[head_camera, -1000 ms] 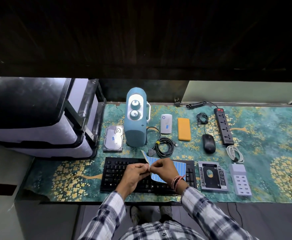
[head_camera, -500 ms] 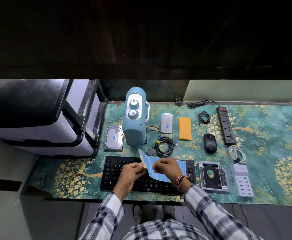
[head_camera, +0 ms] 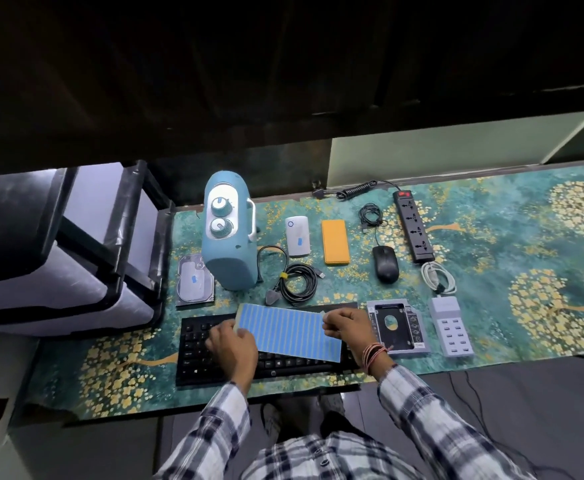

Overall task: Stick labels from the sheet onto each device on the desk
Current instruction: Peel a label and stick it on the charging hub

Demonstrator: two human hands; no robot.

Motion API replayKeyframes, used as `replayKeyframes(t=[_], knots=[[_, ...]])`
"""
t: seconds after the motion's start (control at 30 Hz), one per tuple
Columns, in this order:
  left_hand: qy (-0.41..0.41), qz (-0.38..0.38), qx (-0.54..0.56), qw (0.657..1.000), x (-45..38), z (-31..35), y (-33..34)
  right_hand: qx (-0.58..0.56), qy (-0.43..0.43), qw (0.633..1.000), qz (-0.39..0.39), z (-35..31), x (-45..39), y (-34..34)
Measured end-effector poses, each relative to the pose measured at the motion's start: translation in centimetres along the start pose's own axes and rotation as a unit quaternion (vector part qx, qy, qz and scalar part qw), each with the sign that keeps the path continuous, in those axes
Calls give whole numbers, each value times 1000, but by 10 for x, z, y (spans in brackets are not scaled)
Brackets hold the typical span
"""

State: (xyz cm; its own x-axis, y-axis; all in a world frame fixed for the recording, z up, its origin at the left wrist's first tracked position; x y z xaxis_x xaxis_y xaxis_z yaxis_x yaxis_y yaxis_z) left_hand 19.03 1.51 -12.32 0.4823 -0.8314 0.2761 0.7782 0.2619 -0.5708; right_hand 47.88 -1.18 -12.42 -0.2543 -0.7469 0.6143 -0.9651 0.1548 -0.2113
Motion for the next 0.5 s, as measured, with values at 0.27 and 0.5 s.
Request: replayKeyframes(t=[0.27,0.5], knots=[[11,-384,102,918,98,74,143,-1,40,993,110,33,0,-84],[-63,-567,113,813,205,114,244,52,79,948,303,71,12,-197]])
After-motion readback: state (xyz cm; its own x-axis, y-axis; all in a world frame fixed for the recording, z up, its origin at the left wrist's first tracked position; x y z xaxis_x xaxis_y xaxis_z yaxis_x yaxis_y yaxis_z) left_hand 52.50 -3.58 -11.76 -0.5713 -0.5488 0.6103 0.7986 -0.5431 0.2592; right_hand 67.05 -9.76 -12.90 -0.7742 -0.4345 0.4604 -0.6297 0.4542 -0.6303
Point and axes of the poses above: each hand's wrist, its own x-axis away from the middle knuckle, its own y-axis out of the palm, z = x × y, the point moved 7 cm from there along -x, towards the middle knuckle, and after that the axes turned 15 degrees about x, right-handed, at the moved point
